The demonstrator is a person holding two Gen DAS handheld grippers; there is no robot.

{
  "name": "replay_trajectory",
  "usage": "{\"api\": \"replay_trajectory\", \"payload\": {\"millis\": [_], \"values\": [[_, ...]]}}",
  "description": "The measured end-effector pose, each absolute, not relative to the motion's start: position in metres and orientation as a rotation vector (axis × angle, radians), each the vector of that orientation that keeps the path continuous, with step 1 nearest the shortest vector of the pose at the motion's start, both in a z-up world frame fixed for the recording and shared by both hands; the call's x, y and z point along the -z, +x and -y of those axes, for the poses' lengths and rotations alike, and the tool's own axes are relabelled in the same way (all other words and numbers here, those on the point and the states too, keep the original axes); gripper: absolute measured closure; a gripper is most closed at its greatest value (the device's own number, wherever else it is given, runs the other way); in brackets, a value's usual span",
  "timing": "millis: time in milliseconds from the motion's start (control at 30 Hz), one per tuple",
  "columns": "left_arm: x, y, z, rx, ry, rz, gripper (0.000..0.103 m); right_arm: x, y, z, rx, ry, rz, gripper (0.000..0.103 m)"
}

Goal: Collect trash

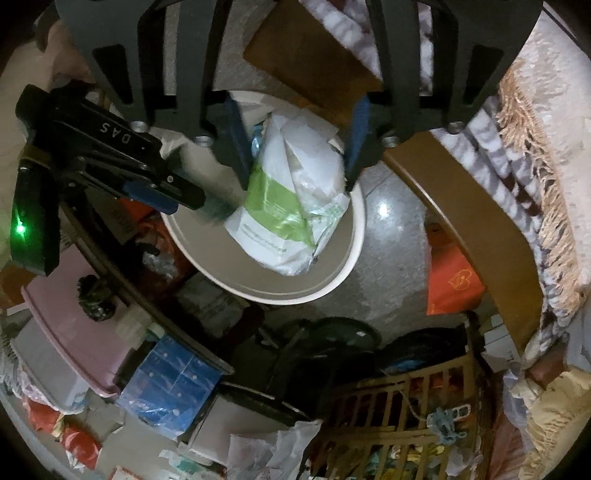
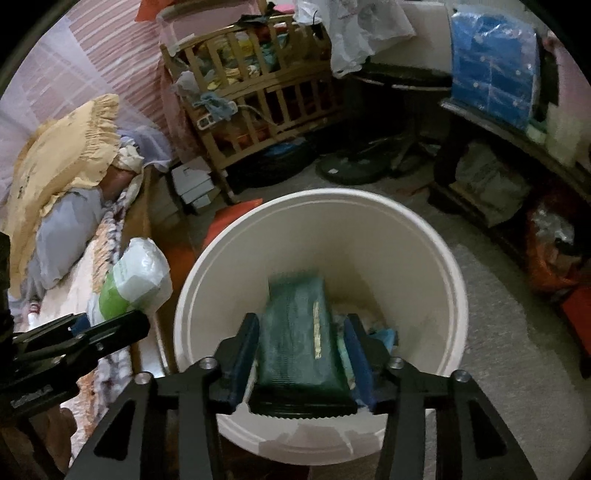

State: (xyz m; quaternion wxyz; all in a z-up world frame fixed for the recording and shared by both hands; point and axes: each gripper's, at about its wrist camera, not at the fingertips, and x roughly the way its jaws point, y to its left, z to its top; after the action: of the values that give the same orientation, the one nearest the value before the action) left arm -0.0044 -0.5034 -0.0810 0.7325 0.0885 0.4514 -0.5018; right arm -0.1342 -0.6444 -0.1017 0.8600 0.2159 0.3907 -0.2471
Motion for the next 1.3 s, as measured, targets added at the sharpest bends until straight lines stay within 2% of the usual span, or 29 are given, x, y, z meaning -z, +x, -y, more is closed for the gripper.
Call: {"api": "replay_trajectory", "payload": {"millis": [33,100,400,800,1033,1133,1300], "values": [[0.080,-0.005,0.503,1.108,0.191,-0.982,0.045,0.100,-0.135,0.644,0.538,0.439,-0.814,0.044],[0.078,-0.007,0.500,1.119,0.183,-0.964,0.042,0.098,-0.138,0.643,0.553,0.433,-0.801,0.034],[0.060,-0.013,0.467,1.027,0.202,-0.882,0.040,0.089,-0.146,0.621,0.546,0.415,-0.761,0.034],[0.011,-0.033,0.391,0.941,0.159,-0.653,0.040,0.042,-0.157,0.574,0.566,0.322,-0.645,0.032],[-0.011,-0.041,0.364,0.920,0.140,-0.570,0.040,0.008,-0.165,0.541,0.572,0.242,-0.579,0.029],[-0.016,-0.045,0.354,0.910,0.139,-0.549,0.040,-0.002,-0.168,0.528,0.575,0.205,-0.550,0.022],[-0.020,-0.046,0.342,0.889,0.132,-0.534,0.040,-0.015,-0.169,0.510,0.563,0.171,-0.517,0.021]]}}
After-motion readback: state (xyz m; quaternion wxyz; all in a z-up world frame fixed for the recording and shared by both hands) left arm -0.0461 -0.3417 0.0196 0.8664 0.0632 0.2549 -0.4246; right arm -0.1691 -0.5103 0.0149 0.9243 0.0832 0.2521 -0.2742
